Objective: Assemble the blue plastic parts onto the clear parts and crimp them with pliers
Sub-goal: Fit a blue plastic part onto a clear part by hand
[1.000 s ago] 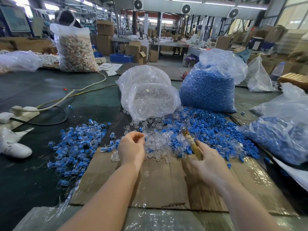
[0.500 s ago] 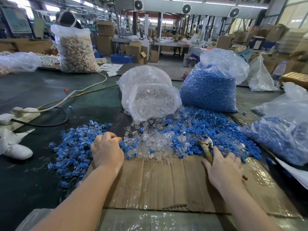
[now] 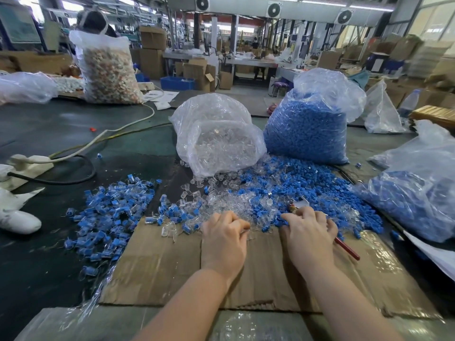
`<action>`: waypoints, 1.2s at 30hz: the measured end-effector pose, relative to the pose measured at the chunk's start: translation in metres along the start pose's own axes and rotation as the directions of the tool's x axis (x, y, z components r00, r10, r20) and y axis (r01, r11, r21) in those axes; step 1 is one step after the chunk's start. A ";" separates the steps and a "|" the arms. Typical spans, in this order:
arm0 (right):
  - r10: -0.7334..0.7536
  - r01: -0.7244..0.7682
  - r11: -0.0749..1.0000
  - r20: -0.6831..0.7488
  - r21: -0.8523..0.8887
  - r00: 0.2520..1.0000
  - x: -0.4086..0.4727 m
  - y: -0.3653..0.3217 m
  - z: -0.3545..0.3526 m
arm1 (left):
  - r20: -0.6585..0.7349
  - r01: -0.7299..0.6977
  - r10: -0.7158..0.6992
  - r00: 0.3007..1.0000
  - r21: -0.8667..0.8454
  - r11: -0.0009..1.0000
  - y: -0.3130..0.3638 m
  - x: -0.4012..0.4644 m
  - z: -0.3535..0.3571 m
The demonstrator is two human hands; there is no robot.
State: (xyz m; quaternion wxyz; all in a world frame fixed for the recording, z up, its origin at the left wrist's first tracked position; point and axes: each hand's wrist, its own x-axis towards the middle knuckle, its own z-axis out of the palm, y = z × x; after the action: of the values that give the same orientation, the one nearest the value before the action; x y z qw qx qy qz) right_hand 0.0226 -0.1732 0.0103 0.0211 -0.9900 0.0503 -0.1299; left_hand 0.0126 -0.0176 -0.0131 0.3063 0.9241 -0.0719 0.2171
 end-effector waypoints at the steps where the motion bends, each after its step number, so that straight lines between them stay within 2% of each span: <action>1: 0.001 -0.001 1.000 0.017 -0.003 1.000 0.001 -0.002 0.002 | 0.013 -0.011 0.011 1.000 0.014 1.000 -0.001 0.000 0.001; 9: 0.084 -0.086 0.995 0.028 0.050 0.996 0.005 -0.010 0.002 | 0.068 0.007 -0.011 0.998 0.052 0.999 -0.007 0.000 0.002; 14: 0.129 -0.118 0.983 -0.070 0.137 0.989 0.004 -0.015 0.001 | 0.060 0.000 -0.003 0.998 0.058 0.998 -0.007 0.000 0.002; 17: 0.120 -0.095 0.976 -0.118 0.196 0.986 0.001 -0.024 0.002 | 0.118 -0.042 0.031 0.993 0.087 0.995 -0.006 0.001 0.003; 19: 0.119 -0.090 0.972 -0.127 0.216 0.985 -0.001 -0.029 0.004 | 0.135 -0.068 0.059 0.989 0.061 0.996 -0.006 0.002 0.002; 23: 0.176 -0.141 0.957 -0.120 0.255 0.977 -0.005 -0.026 0.011 | 0.079 -0.085 0.088 0.993 -0.045 0.995 -0.007 0.001 0.000; 28: 0.201 -0.170 0.957 -0.115 0.237 0.973 -0.009 -0.023 0.014 | 0.069 -0.062 0.067 0.995 -0.071 0.996 -0.008 -0.001 0.001; 36: 0.146 -0.146 0.989 0.003 0.017 0.989 -0.002 -0.024 0.007 | 0.095 -0.080 0.082 0.992 -0.021 0.997 -0.008 -0.001 0.001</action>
State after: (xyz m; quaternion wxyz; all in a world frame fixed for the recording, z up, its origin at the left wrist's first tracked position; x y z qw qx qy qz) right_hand 0.0244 -0.1491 0.0040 0.0391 -0.9836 0.1212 -0.1278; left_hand 0.0142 -0.0121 -0.0188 0.3012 0.9271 -0.1257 0.1843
